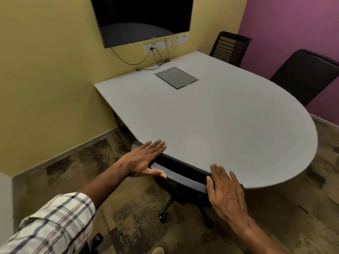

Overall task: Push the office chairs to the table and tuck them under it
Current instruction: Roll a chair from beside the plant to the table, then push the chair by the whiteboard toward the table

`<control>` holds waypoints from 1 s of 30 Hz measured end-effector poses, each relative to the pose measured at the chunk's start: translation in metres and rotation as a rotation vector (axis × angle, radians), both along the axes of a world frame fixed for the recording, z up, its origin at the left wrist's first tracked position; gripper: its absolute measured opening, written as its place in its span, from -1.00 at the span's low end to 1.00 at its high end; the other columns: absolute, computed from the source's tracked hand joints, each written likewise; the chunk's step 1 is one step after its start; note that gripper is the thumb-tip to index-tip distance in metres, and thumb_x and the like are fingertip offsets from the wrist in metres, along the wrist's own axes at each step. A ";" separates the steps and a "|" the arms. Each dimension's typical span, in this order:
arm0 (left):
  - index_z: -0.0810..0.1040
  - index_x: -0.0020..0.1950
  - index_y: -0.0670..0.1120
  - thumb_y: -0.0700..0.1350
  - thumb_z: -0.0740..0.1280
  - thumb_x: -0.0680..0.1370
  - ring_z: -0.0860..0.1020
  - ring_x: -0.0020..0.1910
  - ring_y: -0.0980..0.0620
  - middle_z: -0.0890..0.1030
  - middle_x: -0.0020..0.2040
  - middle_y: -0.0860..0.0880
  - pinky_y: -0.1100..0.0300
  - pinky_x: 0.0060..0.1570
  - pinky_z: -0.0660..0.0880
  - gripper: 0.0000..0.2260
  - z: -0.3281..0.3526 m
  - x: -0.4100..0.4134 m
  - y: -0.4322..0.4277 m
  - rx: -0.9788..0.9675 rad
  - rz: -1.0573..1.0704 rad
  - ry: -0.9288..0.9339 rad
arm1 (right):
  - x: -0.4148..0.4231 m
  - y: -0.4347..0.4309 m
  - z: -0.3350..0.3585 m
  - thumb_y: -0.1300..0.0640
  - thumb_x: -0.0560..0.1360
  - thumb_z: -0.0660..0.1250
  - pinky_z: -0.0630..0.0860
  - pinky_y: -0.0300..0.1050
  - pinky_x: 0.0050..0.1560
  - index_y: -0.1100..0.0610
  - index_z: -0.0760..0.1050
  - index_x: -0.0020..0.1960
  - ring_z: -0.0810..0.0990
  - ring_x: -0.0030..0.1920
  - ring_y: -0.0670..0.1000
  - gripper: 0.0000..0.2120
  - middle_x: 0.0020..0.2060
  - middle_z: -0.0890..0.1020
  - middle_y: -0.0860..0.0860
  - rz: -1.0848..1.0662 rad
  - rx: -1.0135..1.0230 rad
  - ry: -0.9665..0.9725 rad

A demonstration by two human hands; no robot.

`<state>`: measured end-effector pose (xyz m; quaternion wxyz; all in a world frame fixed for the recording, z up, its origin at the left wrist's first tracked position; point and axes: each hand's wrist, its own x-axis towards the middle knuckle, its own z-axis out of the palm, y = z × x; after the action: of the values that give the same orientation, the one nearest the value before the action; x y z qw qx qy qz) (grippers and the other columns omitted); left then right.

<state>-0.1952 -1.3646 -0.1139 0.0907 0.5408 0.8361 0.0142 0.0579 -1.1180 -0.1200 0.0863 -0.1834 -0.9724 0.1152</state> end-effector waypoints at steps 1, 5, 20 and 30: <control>-0.22 0.69 0.02 0.61 -0.05 0.52 -0.36 0.62 0.20 -0.23 0.69 0.05 0.02 0.66 -0.20 -0.04 0.002 0.012 -0.001 0.003 0.058 0.006 | 0.002 0.001 0.002 -0.18 0.66 -0.12 0.06 0.02 0.62 0.14 0.28 0.58 0.24 0.58 -0.01 -0.37 0.54 0.36 0.04 0.020 -0.003 -0.003; -0.18 0.71 -0.05 0.60 -0.15 0.53 -0.27 0.66 0.11 -0.20 0.69 0.01 0.00 0.67 -0.16 -0.03 0.006 0.058 0.004 0.059 0.268 0.019 | 0.007 0.002 0.002 -0.29 0.63 -0.27 -0.12 -0.02 0.63 0.10 0.02 0.65 -0.02 0.63 -0.05 -0.28 0.63 0.11 0.02 0.096 -0.062 -0.037; -0.17 0.70 -0.13 0.49 -0.03 0.58 -0.24 0.68 0.00 -0.19 0.70 -0.08 -0.05 0.66 -0.16 -0.06 0.033 0.299 -0.040 0.044 0.935 0.110 | 0.077 -0.006 -0.005 -0.25 0.64 -0.30 -0.23 0.04 0.63 0.12 -0.24 0.64 -0.33 0.61 -0.03 -0.31 0.63 -0.24 0.05 0.494 0.002 -0.026; -0.26 0.68 -0.13 0.52 -0.16 0.56 -0.30 0.66 0.00 -0.26 0.69 -0.09 -0.06 0.66 -0.18 -0.06 0.049 0.475 -0.132 -0.076 1.230 0.187 | 0.157 -0.083 -0.005 -0.23 0.64 -0.28 -0.19 0.03 0.64 0.15 -0.14 0.64 -0.23 0.63 0.00 -0.30 0.64 -0.13 0.06 0.758 -0.012 -0.013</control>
<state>0.2798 -1.4965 -0.0644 0.0116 -0.0442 0.9989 -0.0132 0.2149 -1.2014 -0.1248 0.0302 0.1883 -0.9711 0.1433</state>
